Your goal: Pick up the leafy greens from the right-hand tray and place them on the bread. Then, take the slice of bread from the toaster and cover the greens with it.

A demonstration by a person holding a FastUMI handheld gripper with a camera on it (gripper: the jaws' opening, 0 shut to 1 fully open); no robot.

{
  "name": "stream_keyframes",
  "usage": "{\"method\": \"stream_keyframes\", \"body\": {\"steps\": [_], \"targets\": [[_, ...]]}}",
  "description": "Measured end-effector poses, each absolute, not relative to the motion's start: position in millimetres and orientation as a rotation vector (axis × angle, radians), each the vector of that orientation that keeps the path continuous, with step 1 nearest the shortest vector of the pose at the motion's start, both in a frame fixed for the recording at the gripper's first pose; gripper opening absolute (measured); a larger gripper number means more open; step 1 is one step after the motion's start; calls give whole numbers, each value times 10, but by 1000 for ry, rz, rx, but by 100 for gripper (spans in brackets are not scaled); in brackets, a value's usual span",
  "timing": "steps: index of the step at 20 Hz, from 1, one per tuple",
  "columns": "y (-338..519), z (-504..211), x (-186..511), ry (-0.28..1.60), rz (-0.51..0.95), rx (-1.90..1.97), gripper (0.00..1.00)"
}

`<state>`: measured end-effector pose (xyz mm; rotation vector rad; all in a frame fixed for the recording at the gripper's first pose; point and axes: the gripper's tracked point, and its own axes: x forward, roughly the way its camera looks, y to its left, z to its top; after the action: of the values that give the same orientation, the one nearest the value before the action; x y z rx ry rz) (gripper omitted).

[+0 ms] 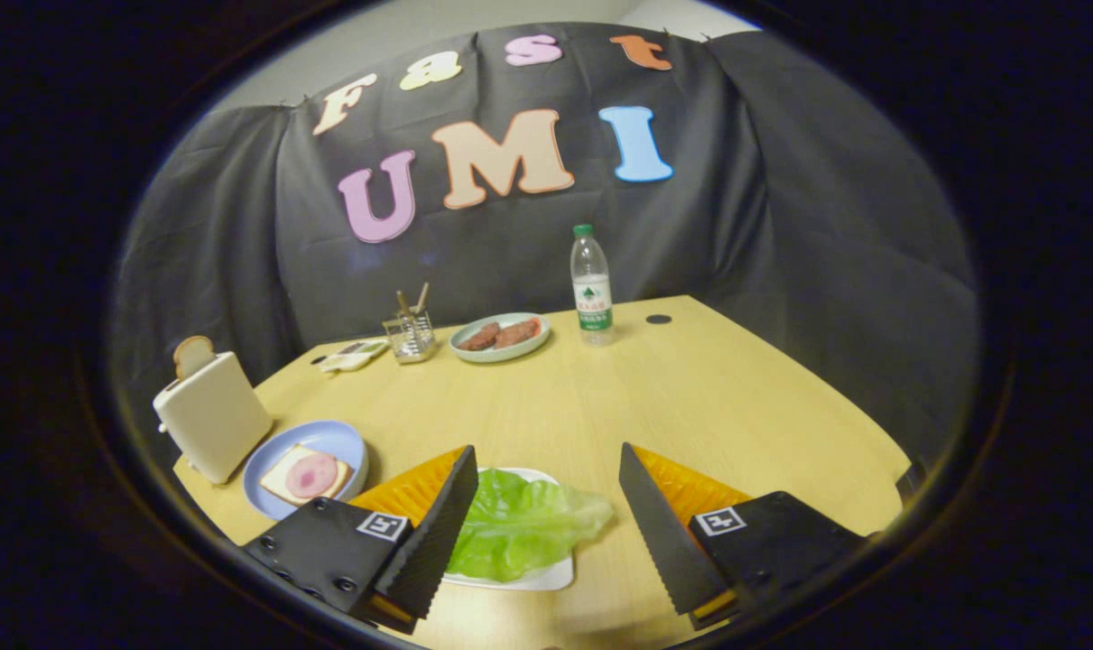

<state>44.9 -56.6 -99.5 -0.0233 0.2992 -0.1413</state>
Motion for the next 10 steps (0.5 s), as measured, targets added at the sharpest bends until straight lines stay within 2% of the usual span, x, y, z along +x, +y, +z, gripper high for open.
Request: {"method": "stream_keyframes", "body": {"steps": [4, 10], "targets": [[-711, -1172, 500, 358, -171, -19, 99], [-748, -1430, 541, 445, -128, 62, 98]]}}
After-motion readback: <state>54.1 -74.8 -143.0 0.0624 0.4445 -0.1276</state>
